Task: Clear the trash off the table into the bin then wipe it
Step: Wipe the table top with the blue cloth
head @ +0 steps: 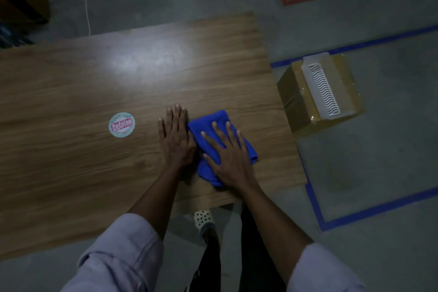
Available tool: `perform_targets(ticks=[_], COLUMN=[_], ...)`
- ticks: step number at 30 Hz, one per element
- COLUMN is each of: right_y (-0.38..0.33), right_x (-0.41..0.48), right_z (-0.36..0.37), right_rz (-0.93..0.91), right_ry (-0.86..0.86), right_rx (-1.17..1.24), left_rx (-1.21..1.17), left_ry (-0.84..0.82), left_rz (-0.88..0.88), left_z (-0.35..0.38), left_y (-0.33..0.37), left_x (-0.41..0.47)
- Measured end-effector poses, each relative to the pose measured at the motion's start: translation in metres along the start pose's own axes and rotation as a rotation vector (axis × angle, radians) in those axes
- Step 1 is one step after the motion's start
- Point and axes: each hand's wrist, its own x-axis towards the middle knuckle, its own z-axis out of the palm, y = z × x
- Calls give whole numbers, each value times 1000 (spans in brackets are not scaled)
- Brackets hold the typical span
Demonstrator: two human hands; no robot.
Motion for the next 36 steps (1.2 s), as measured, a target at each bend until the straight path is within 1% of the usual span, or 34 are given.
perform_targets(ticks=[1, 4, 5, 6, 11, 15, 19, 22, 25, 28, 32, 36], right_y=[8, 35, 42, 48, 59, 41, 7, 2, 25, 54, 76, 66], right_x=[-15, -35, -32, -25, 29, 57, 37, -6, -44, -48, -7, 39], right_z=[-3, -16, -19, -21, -22, -14, -6, -7, -13, -21, -31, -29], right_rz=[71, 436, 494, 509, 500, 442, 260, 200, 235, 312, 401, 426], right_ry=[4, 73, 80, 77, 115, 128, 74, 23, 10, 42, 81, 132], right_rx=[-26, -93, -105, -111, -87, -76, -44, -27, -47, -43, -45, -40], left_rx=[0, 45, 59, 67, 83, 80, 79, 75, 65, 44, 52, 57], left_ry=[1, 9, 8, 5, 10, 27, 22, -4, -20, -23, -9, 2], left_rz=[2, 65, 83, 91, 90, 96, 85, 73, 79, 80, 81, 75], left_z=[-2, -3, -2, -1, 4, 7, 5, 1, -3, -5, -2, 2], left_y=[2, 11, 13, 15, 15, 10, 5, 8, 9, 11, 11, 10], left_x=[-1, 0, 0, 1, -2, 1, 1, 0, -1, -2, -1, 1])
